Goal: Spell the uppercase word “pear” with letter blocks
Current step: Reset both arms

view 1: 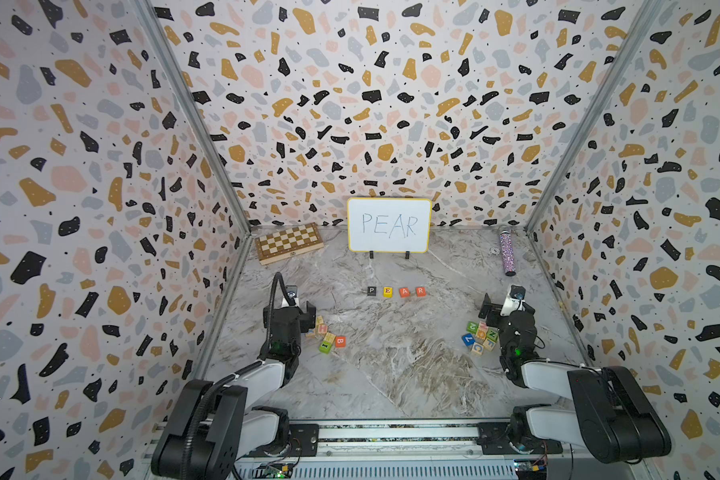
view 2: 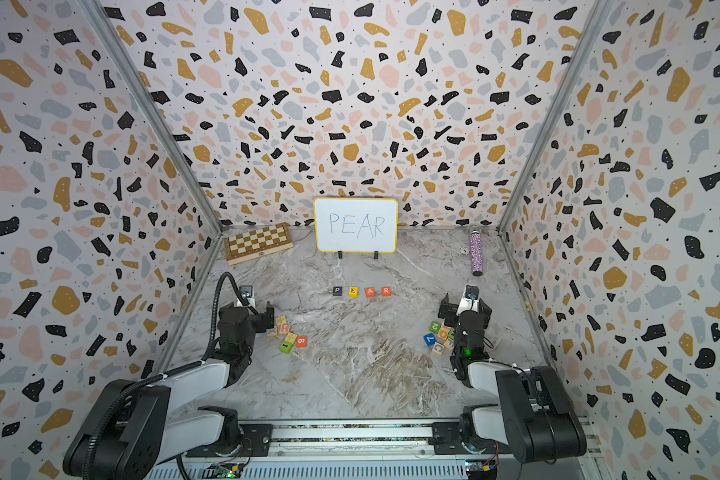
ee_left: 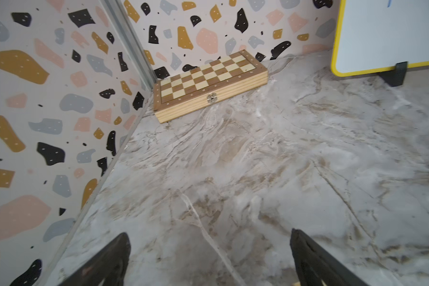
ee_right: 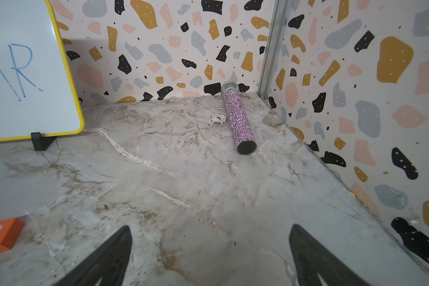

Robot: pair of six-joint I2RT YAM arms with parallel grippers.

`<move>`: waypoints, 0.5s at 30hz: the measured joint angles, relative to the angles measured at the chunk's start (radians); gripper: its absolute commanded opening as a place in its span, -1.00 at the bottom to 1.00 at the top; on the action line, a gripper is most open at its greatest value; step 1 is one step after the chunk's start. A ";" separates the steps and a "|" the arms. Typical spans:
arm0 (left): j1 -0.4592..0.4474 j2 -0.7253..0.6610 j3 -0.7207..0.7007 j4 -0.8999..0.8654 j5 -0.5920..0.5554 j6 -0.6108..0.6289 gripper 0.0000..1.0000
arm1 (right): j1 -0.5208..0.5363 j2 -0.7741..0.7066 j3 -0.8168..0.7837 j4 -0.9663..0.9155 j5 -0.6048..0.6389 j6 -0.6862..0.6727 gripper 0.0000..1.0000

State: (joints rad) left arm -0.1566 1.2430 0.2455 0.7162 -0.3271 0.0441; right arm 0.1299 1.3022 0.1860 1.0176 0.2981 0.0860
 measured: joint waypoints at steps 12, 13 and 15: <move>0.029 0.143 -0.012 0.145 0.138 -0.006 0.98 | 0.009 0.156 -0.056 0.232 -0.087 -0.089 0.99; 0.029 0.143 -0.011 0.144 0.143 -0.006 0.98 | 0.010 0.159 -0.066 0.246 -0.094 -0.094 0.99; 0.031 0.145 0.008 0.116 0.139 -0.010 0.98 | 0.011 0.162 -0.071 0.262 -0.101 -0.099 0.98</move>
State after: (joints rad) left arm -0.1257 1.3884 0.2535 0.8318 -0.1879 0.0345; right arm 0.1406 1.4639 0.1154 1.2800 0.1967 -0.0132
